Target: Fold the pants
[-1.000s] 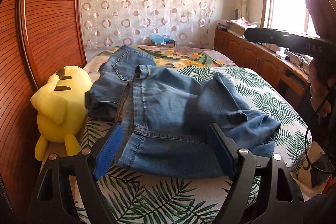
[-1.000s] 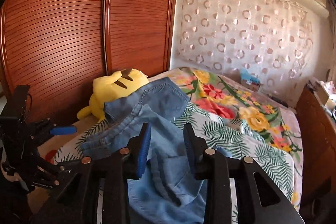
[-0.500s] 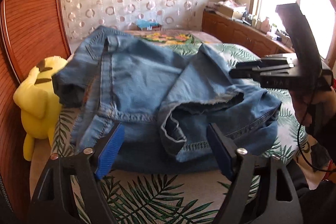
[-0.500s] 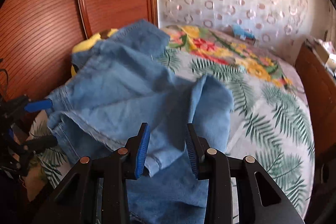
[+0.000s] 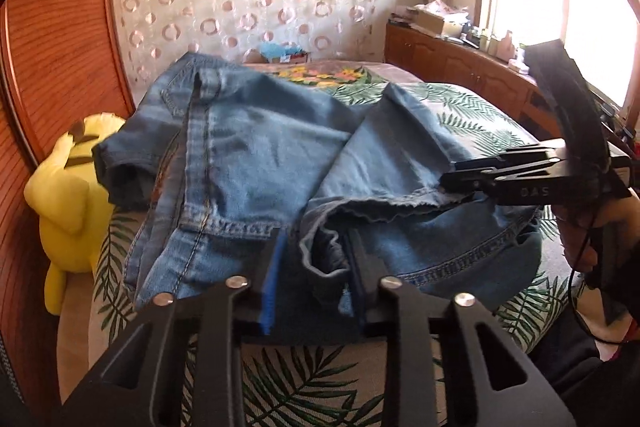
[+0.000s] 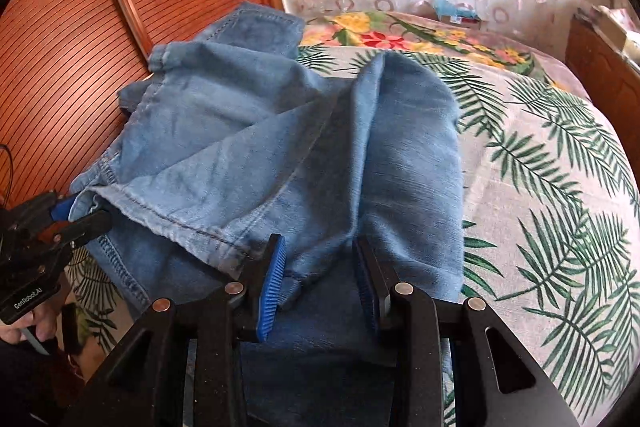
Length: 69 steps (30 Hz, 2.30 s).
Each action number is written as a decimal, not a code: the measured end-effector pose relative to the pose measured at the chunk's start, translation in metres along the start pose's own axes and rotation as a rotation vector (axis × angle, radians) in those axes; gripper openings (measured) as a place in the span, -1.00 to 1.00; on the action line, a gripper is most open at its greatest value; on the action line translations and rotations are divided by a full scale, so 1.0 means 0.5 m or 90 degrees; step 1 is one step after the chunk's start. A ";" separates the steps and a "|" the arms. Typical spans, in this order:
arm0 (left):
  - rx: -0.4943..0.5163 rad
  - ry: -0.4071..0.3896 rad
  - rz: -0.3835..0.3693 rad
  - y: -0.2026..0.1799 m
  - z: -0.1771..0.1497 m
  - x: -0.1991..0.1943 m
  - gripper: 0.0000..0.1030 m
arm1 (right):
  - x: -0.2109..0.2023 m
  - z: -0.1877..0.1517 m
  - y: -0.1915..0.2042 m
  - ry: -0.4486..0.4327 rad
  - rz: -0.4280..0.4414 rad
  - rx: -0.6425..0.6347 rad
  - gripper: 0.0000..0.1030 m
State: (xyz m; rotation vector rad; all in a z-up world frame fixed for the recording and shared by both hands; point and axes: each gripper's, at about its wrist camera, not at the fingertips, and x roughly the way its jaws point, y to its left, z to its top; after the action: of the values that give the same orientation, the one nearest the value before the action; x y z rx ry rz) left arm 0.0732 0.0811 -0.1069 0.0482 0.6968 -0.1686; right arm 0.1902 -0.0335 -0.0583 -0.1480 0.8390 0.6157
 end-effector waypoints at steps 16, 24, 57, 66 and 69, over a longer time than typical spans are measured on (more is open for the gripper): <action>-0.029 -0.090 -0.017 0.041 0.052 -0.115 -0.83 | -0.132 0.234 0.123 -0.153 -0.013 -0.146 -0.96; -0.087 -0.038 0.015 0.126 0.020 -0.070 -0.83 | -0.016 0.349 0.197 -0.116 0.006 -0.196 -0.96; -0.059 -0.028 0.029 0.073 0.024 -0.079 0.66 | -0.120 0.019 -0.033 -0.063 -0.049 -0.031 -0.02; -0.029 0.004 0.009 0.005 0.025 -0.029 0.67 | -0.125 -0.047 -0.043 -0.040 -0.038 0.000 -0.02; -0.022 0.014 0.008 -0.005 0.022 -0.020 0.67 | -0.120 -0.053 -0.046 -0.037 -0.036 0.018 -0.02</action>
State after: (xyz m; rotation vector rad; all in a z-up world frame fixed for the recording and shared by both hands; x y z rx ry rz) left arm 0.0723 0.0789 -0.0921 0.0218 0.7215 -0.1449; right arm 0.1554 -0.0888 -0.0348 -0.1278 0.7838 0.5524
